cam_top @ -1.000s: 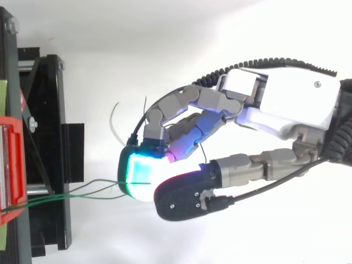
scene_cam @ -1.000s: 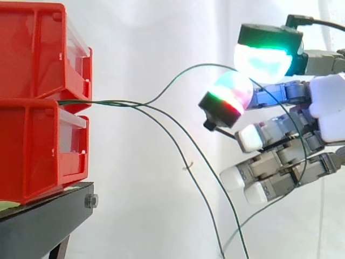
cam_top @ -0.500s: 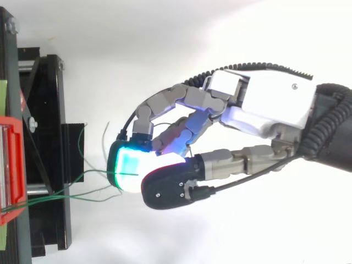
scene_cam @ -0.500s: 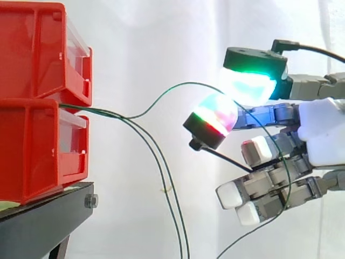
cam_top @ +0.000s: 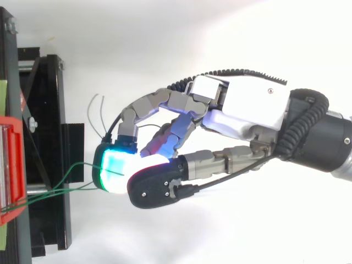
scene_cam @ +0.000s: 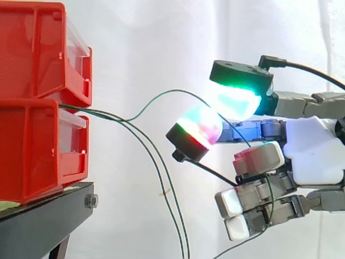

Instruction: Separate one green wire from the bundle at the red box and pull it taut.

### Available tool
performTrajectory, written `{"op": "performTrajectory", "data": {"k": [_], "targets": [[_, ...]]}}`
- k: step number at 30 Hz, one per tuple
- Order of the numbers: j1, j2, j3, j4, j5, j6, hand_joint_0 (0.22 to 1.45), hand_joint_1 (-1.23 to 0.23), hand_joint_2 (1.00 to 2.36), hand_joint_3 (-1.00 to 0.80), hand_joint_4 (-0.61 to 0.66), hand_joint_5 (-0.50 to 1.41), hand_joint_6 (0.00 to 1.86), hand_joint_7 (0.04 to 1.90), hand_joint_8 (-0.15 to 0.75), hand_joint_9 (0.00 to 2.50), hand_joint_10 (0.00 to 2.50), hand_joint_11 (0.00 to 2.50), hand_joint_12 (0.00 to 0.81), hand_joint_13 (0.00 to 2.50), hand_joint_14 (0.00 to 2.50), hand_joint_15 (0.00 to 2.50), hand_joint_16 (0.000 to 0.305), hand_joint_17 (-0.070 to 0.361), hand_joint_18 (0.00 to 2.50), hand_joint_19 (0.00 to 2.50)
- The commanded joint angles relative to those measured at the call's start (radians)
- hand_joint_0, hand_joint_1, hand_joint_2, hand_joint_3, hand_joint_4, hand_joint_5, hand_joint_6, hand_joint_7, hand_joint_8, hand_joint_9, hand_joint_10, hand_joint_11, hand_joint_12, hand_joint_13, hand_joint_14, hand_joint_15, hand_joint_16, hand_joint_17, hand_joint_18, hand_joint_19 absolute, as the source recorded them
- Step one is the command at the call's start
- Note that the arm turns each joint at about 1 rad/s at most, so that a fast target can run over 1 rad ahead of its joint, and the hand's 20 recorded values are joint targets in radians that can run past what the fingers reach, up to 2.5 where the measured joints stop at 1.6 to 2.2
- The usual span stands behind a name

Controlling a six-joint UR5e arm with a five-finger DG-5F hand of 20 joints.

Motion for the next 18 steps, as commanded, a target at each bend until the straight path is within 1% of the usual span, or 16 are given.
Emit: {"op": "performTrajectory", "data": {"k": [1, 2, 4, 8, 11, 15, 16, 18], "targets": [[0.001, -0.002, 0.000, 0.008, -0.002, 0.001, 0.58, -0.72, 1.02, -0.23, -0.03, -0.12, 0.85, 0.94, 0.255, 1.26, 0.03, 1.21, 0.351, 0.94, 0.03, 0.76, 0.051, 0.115, 0.67, 0.64], [0.001, -0.002, 0.000, 0.005, -0.002, 0.001, 0.58, -0.72, 1.02, -0.29, 0.01, -0.12, 0.84, 0.93, 0.258, 1.26, 0.03, 1.21, 0.352, 0.94, 0.03, 0.78, 0.051, 0.115, 0.67, 0.64], [0.001, -0.002, 0.000, 0.005, -0.002, 0.001, 0.58, -0.71, 1.02, -0.31, 0.02, -0.12, 0.84, 0.93, 0.260, 1.27, 0.03, 1.22, 0.353, 0.95, 0.03, 0.78, 0.052, 0.116, 0.68, 0.64], [0.001, -0.002, 0.000, 0.005, -0.002, 0.001, 0.57, -0.70, 1.01, -0.34, 0.04, -0.12, 0.84, 0.93, 0.256, 1.31, 0.02, 1.34, 0.353, 0.97, 0.03, 0.82, 0.052, 0.117, 0.69, 0.65], [0.001, -0.002, 0.002, 0.008, -0.002, 0.001, 0.55, -0.70, 1.01, -0.41, 0.05, -0.12, 0.82, 0.93, 0.261, 1.30, 0.02, 1.35, 0.360, 0.98, 0.03, 0.83, 0.053, 0.119, 0.69, 0.65], [0.001, -0.002, 0.000, 0.009, -0.002, 0.001, 0.54, -0.69, 1.00, -0.46, 0.06, -0.12, 0.81, 0.93, 0.263, 1.29, 0.02, 1.35, 0.365, 0.98, 0.03, 0.81, 0.054, 0.121, 0.70, 0.65], [0.001, -0.002, 0.000, 0.009, -0.002, 0.001, 0.53, -0.67, 1.00, -0.50, 0.07, -0.12, 0.82, 0.92, 0.265, 1.29, 0.02, 1.35, 0.368, 0.98, 0.03, 0.81, 0.055, 0.123, 0.70, 0.66], [0.001, -0.002, 0.002, 0.009, -0.002, 0.001, 0.52, -0.64, 1.00, -0.50, 0.07, -0.12, 0.82, 0.92, 0.269, 1.30, 0.02, 1.33, 0.372, 0.98, 0.03, 0.80, 0.055, 0.124, 0.71, 0.65]]}}
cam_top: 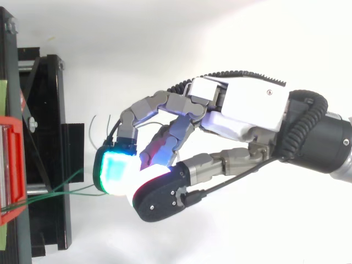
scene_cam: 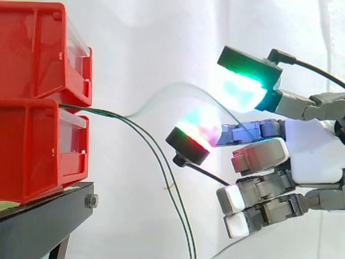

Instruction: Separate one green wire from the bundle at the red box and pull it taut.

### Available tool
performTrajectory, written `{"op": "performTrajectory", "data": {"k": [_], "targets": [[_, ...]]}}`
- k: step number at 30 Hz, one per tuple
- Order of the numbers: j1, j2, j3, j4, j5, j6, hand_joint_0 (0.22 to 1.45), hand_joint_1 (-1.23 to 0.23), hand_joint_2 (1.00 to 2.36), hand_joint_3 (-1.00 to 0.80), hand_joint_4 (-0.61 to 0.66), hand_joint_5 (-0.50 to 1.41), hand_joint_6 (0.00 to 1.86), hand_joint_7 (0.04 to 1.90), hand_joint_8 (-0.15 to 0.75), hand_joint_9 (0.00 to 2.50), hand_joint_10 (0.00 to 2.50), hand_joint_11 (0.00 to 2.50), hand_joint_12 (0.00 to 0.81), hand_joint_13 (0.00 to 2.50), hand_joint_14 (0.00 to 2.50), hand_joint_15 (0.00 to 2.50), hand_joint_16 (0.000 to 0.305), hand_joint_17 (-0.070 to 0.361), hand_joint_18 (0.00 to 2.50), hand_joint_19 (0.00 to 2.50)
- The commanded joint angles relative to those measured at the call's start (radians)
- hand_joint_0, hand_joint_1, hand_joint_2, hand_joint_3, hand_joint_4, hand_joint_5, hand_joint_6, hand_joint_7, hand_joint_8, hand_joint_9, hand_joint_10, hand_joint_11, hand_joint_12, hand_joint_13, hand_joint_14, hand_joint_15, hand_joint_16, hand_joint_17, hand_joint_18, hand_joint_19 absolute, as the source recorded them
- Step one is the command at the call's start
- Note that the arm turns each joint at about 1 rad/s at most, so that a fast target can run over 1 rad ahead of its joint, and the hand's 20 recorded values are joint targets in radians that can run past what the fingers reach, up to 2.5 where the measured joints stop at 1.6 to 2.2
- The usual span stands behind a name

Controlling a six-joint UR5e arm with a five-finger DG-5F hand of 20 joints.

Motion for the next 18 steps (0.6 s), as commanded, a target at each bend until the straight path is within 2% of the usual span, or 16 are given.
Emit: {"op": "performTrajectory", "data": {"k": [1, 10, 13, 18], "targets": [[0.001, 0.002, -0.001, 0.000, 0.002, -0.002, 0.51, -0.63, 1.00, -0.50, 0.07, -0.12, 0.82, 0.92, 0.272, 1.30, 0.02, 1.33, 0.374, 0.98, 0.03, 0.80, 0.056, 0.126, 0.71, 0.64], [0.001, 0.000, 0.007, -0.001, 0.000, -0.002, 0.52, -0.64, 1.00, -0.50, 0.09, -0.12, 0.82, 0.94, 0.273, 1.30, 0.02, 1.33, 0.374, 0.97, 0.03, 0.79, 0.056, 0.126, 0.71, 0.65], [0.002, 0.000, 0.007, 0.002, 0.002, -0.002, 0.55, -0.69, 1.00, -0.50, 0.08, -0.12, 0.83, 0.94, 0.263, 1.30, 0.02, 1.34, 0.365, 0.97, 0.03, 0.80, 0.054, 0.121, 0.70, 0.65], [0.002, 0.000, 0.007, 0.000, 0.000, -0.002, 0.58, -0.72, 1.01, -0.37, 0.06, -0.12, 0.85, 0.97, 0.259, 1.31, 0.02, 1.34, 0.357, 0.98, 0.03, 0.79, 0.052, 0.118, 0.71, 0.66]]}}
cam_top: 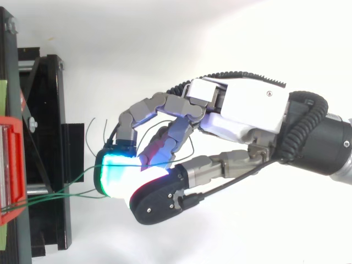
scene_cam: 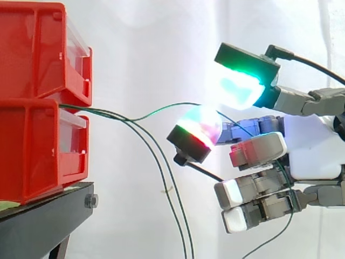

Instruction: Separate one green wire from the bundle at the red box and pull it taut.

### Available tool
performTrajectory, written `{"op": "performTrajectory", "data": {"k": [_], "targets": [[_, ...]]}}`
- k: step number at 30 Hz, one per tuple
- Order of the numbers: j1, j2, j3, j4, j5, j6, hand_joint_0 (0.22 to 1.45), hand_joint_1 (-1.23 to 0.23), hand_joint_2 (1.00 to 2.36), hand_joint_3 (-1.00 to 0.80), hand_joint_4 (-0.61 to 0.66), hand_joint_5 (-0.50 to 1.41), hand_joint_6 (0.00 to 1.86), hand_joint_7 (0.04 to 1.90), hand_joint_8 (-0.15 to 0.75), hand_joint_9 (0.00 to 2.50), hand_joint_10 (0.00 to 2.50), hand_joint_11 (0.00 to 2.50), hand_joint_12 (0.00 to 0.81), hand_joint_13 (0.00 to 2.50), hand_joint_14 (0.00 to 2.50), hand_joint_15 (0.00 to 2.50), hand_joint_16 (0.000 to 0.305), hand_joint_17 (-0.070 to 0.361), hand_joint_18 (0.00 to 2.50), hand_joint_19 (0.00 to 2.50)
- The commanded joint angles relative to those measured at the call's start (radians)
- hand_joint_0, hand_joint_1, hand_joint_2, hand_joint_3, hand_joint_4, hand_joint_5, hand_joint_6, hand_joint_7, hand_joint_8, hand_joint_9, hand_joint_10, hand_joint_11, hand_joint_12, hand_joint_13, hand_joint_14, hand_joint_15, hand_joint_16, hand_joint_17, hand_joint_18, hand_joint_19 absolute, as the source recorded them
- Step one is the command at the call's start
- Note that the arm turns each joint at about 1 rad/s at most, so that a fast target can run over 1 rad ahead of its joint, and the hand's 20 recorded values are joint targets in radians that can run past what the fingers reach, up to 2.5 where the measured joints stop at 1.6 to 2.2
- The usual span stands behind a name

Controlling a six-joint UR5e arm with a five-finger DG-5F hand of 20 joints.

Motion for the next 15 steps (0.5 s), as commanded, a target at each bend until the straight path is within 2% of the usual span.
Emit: {"op": "performTrajectory", "data": {"k": [1, 6, 9, 15], "targets": [[0.000, 0.001, 0.000, -0.001, -0.001, 0.000, 0.59, -0.72, 1.01, -0.37, 0.06, -0.12, 0.85, 0.98, 0.258, 1.31, 0.02, 1.34, 0.354, 0.97, 0.03, 0.80, 0.052, 0.118, 0.71, 0.66], [-0.003, 0.001, 0.002, -0.002, 0.000, 0.002, 0.59, -0.70, 1.01, -0.37, 0.07, -0.12, 0.85, 0.98, 0.258, 1.31, 0.02, 1.33, 0.358, 0.97, 0.03, 0.80, 0.052, 0.118, 0.71, 0.66], [-0.006, 0.000, 0.022, -0.009, -0.004, 0.002, 0.58, -0.68, 1.01, -0.37, 0.07, -0.12, 0.86, 0.99, 0.262, 1.31, 0.02, 1.35, 0.356, 0.97, 0.03, 0.80, 0.052, 0.118, 0.71, 0.67], [-0.009, 0.001, 0.038, -0.065, -0.006, 0.006, 0.58, -0.58, 1.01, -0.39, 0.06, -0.12, 0.86, 0.97, 0.263, 1.31, 0.02, 1.31, 0.360, 0.96, 0.03, 0.79, 0.053, 0.120, 0.69, 0.67]]}}
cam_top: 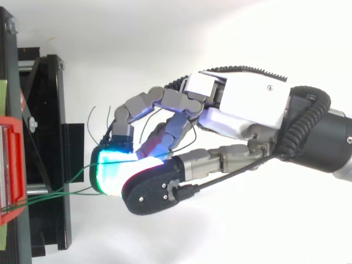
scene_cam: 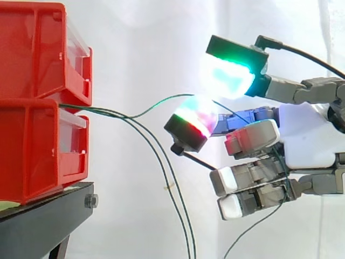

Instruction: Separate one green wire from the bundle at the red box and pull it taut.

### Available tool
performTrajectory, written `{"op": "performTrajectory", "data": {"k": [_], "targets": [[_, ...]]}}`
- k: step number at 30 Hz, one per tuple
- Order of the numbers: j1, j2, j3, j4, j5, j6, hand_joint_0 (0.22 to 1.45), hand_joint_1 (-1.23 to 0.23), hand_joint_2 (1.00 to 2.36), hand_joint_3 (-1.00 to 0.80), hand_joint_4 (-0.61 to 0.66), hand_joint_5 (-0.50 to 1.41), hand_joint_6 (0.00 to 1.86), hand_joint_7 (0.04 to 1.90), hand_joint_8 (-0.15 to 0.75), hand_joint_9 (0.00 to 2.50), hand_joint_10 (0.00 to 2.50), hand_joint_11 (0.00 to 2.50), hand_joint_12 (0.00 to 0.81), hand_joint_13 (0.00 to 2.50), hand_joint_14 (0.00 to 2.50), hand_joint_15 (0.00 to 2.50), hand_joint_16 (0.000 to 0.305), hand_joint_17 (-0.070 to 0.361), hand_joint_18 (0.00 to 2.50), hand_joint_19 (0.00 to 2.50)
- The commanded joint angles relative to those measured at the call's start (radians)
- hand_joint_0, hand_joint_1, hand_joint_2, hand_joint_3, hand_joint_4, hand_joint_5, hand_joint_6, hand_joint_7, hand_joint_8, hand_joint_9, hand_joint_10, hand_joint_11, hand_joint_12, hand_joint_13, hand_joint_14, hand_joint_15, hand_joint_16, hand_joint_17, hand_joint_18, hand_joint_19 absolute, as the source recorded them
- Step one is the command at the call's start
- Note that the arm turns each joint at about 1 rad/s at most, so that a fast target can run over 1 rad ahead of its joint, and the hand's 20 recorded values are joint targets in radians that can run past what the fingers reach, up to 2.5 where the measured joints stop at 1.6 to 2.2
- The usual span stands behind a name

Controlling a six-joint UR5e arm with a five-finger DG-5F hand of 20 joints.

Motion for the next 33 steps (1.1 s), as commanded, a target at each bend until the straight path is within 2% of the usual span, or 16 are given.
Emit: {"op": "performTrajectory", "data": {"k": [1, 9, 15, 16, 19, 21, 23, 24, 26, 30, 33], "targets": [[-0.003, 0.000, 0.007, -0.026, -0.001, 0.004, 0.57, -0.58, 1.01, -0.39, 0.06, -0.12, 0.86, 0.97, 0.262, 1.31, 0.02, 1.30, 0.363, 0.96, 0.03, 0.78, 0.053, 0.120, 0.69, 0.67], [-0.008, 0.000, 0.007, -0.048, -0.001, 0.029, 0.57, -0.59, 1.01, -0.39, 0.07, -0.12, 0.86, 0.95, 0.263, 1.29, 0.02, 1.27, 0.362, 0.96, 0.03, 0.78, 0.054, 0.120, 0.69, 0.67], [-0.011, 0.000, 0.007, -0.060, -0.001, 0.034, 0.58, -0.65, 1.02, -0.31, 0.08, -0.12, 0.88, 1.01, 0.269, 1.29, 0.02, 1.27, 0.360, 0.96, 0.03, 0.78, 0.053, 0.120, 0.70, 0.66], [-0.011, 0.000, 0.007, -0.060, -0.001, 0.034, 0.58, -0.68, 1.02, -0.25, 0.08, -0.12, 0.88, 1.02, 0.263, 1.29, 0.02, 1.28, 0.360, 0.96, 0.03, 0.78, 0.053, 0.120, 0.71, 0.66], [-0.012, 0.000, 0.011, -0.060, -0.001, 0.035, 0.59, -0.71, 1.02, -0.25, 0.09, -0.13, 0.89, 0.97, 0.263, 1.28, 0.02, 1.29, 0.359, 0.95, 0.03, 0.78, 0.053, 0.119, 0.71, 0.67], [-0.014, 0.000, 0.016, -0.065, -0.001, 0.035, 0.58, -0.68, 1.02, -0.31, 0.09, -0.13, 0.89, 0.94, 0.266, 1.27, 0.02, 1.27, 0.361, 0.95, 0.03, 0.78, 0.054, 0.121, 0.71, 0.66], [-0.016, 0.000, 0.016, -0.069, -0.001, 0.035, 0.55, -0.56, 1.01, -0.40, 0.09, -0.13, 0.89, 0.93, 0.269, 1.28, 0.02, 1.24, 0.369, 0.95, 0.03, 0.77, 0.055, 0.123, 0.70, 0.67], [-0.017, 0.000, 0.022, -0.077, -0.001, 0.035, 0.56, -0.47, 1.01, -0.41, 0.08, -0.13, 0.88, 0.96, 0.271, 1.28, 0.02, 1.23, 0.368, 0.94, 0.03, 0.78, 0.054, 0.122, 0.67, 0.68], [-0.020, 0.005, 0.028, -0.095, -0.001, 0.035, 0.57, -0.43, 1.01, -0.38, 0.07, -0.13, 0.88, 0.98, 0.268, 1.28, 0.02, 1.23, 0.365, 0.93, 0.03, 0.78, 0.054, 0.122, 0.65, 0.70], [-0.022, 0.017, 0.030, -0.135, -0.001, 0.032, 0.58, -0.43, 1.01, -0.32, 0.07, -0.13, 0.88, 0.99, 0.271, 1.28, 0.02, 1.23, 0.365, 0.93, 0.03, 0.78, 0.054, 0.122, 0.65, 0.70], [-0.022, 0.023, 0.030, -0.144, -0.001, 0.030, 0.57, -0.53, 1.02, -0.24, 0.10, -0.13, 0.88, 1.01, 0.284, 1.28, 0.02, 1.21, 0.381, 0.94, 0.03, 0.78, 0.057, 0.128, 0.67, 0.69]]}}
